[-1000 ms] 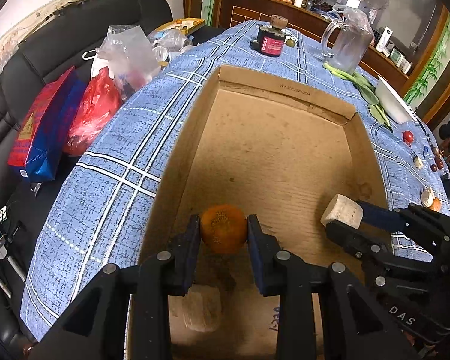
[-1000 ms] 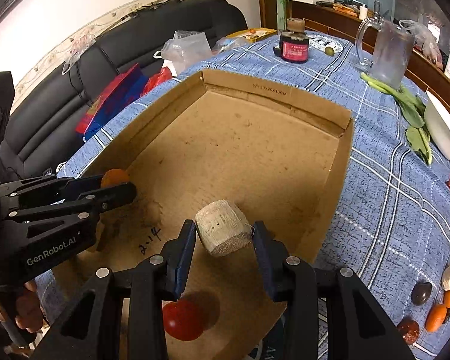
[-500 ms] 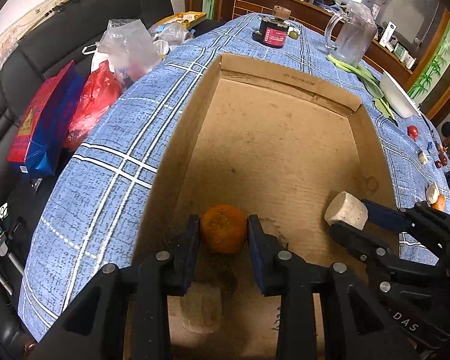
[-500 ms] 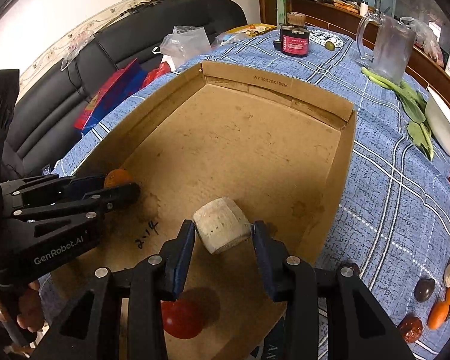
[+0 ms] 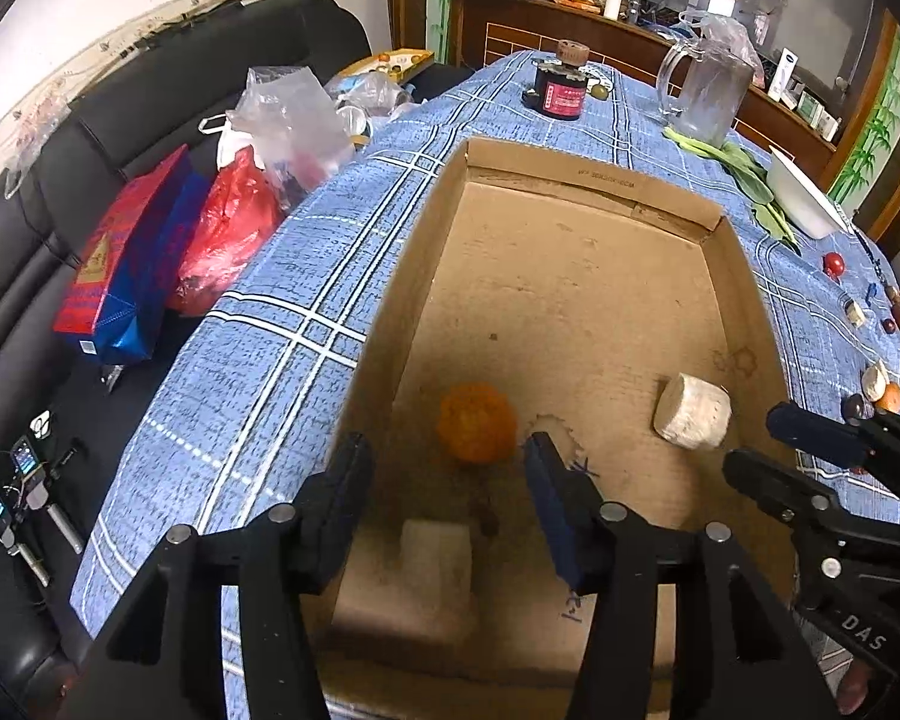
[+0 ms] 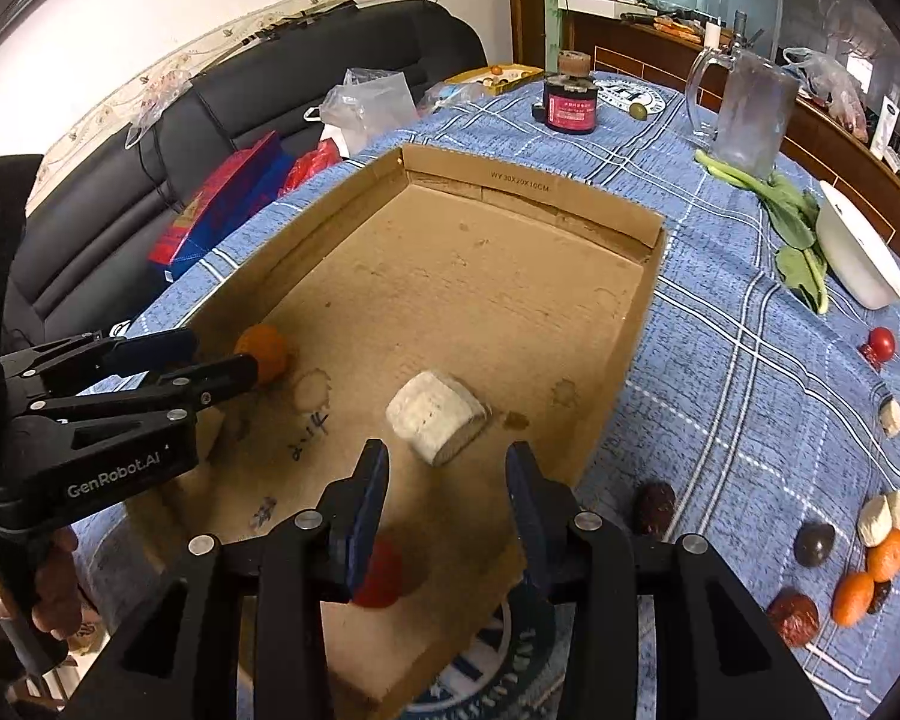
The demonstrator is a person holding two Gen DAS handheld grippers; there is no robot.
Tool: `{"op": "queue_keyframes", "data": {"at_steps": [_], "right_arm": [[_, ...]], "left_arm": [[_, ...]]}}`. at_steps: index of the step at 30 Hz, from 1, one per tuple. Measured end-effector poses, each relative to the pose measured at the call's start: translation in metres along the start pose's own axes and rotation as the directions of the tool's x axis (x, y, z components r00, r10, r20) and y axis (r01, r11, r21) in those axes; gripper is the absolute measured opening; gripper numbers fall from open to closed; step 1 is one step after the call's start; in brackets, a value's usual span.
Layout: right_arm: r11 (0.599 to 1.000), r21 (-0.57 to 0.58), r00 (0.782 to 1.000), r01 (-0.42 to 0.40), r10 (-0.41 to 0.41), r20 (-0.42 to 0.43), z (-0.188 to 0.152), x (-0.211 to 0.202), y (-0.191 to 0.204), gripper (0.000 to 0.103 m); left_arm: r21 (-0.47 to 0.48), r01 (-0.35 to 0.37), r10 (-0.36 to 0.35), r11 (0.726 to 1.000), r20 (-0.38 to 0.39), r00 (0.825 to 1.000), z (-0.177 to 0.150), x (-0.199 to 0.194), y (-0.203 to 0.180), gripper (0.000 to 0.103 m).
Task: Organize fruits
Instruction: 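Withdraw both tools from the tray toward the fruit pile, then grasp the red date with the left gripper while the right gripper approaches a tangerine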
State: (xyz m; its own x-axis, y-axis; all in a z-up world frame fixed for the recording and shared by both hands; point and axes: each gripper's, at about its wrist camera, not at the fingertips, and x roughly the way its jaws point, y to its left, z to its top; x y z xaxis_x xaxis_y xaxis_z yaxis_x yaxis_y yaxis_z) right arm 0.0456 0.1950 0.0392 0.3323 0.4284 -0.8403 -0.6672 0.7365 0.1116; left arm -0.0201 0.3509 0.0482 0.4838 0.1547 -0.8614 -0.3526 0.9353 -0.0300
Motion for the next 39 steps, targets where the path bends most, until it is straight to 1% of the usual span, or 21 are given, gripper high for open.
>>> {"op": "queue_keyframes", "data": {"at_steps": [2, 4, 6, 11, 14, 16, 18, 20, 23, 25, 26, 29, 30, 33, 36, 39], "right_arm": [[1.000, -0.003, 1.000, 0.004, -0.004, 0.008, -0.005, -0.008, 0.001, 0.046], [1.000, -0.004, 1.000, 0.010, -0.010, 0.018, -0.009, -0.016, 0.001, 0.055], [1.000, 0.000, 0.999, 0.018, -0.018, 0.034, -0.014, -0.025, -0.002, 0.060], [0.999, 0.031, 0.998, 0.038, -0.039, 0.054, -0.032, -0.048, -0.019, 0.060], [0.995, 0.074, 0.996, 0.060, -0.064, 0.062, -0.048, -0.064, -0.039, 0.060], [0.992, 0.102, 0.995, 0.073, -0.080, 0.064, -0.056, -0.071, -0.051, 0.060], [0.985, 0.144, 0.992, 0.097, -0.107, 0.064, -0.068, -0.081, -0.069, 0.061], [0.975, 0.192, 0.989, 0.116, -0.131, 0.068, -0.080, -0.092, -0.089, 0.062], [0.958, 0.246, 0.983, 0.149, -0.170, 0.068, -0.096, -0.107, -0.115, 0.068], [0.943, 0.284, 0.977, 0.177, -0.202, 0.063, -0.108, -0.116, -0.134, 0.073], [0.934, 0.301, 0.974, 0.190, -0.218, 0.058, -0.114, -0.120, -0.143, 0.074], [0.910, 0.343, 0.965, 0.232, -0.260, 0.038, -0.132, -0.130, -0.172, 0.082], [0.902, 0.358, 0.963, 0.240, -0.269, 0.033, -0.137, -0.132, -0.182, 0.085], [0.887, 0.392, 0.960, 0.244, -0.279, 0.035, -0.151, -0.141, -0.208, 0.086], [0.876, 0.414, 0.958, 0.247, -0.286, 0.033, -0.156, -0.144, -0.231, 0.086], [0.870, 0.436, 0.961, 0.232, -0.273, 0.034, -0.161, -0.144, -0.249, 0.086]], "left_arm": [[0.003, -0.004, 0.004, 1.000, 0.004, 1.000, -0.002, -0.003, -0.003, 0.056], [0.003, -0.007, 0.007, 1.000, 0.013, 1.000, -0.005, -0.009, -0.006, 0.059], [0.008, -0.012, 0.012, 1.000, 0.022, 1.000, -0.007, -0.014, -0.011, 0.060], [0.029, -0.014, 0.013, 0.999, 0.034, 0.999, -0.010, -0.025, -0.029, 0.060], [0.044, -0.005, 0.004, 0.999, 0.043, 0.999, -0.009, -0.031, -0.045, 0.061], [0.065, 0.005, -0.008, 0.998, 0.053, 0.999, -0.008, -0.036, -0.060, 0.062], [0.086, 0.014, -0.020, 0.996, 0.062, 0.998, -0.007, -0.039, -0.076, 0.067], [0.119, 0.030, -0.039, 0.992, 0.073, 0.997, -0.006, -0.043, -0.100, 0.069], [0.169, 0.059, -0.071, 0.984, 0.070, 0.995, -0.008, -0.045, -0.133, 0.070], [0.219, 0.080, -0.095, 0.973, 0.061, 0.994, -0.012, -0.044, -0.161, 0.074], [0.244, 0.088, -0.104, 0.966, 0.053, 0.993, -0.015, -0.042, -0.176, 0.076], [0.294, 0.118, -0.130, 0.948, 0.023, 0.991, -0.022, -0.036, -0.209, 0.077], [0.319, 0.135, -0.142, 0.938, -0.003, 0.990, -0.026, -0.031, -0.224, 0.077], [0.360, 0.160, -0.153, 0.919, -0.047, 0.987, -0.035, -0.021, -0.253, 0.077], [0.392, 0.189, -0.167, 0.901, -0.090, 0.982, -0.043, -0.009, -0.282, 0.077], [0.396, 0.204, -0.173, 0.895, -0.115, 0.978, -0.047, 0.002, -0.301, 0.077]]}}
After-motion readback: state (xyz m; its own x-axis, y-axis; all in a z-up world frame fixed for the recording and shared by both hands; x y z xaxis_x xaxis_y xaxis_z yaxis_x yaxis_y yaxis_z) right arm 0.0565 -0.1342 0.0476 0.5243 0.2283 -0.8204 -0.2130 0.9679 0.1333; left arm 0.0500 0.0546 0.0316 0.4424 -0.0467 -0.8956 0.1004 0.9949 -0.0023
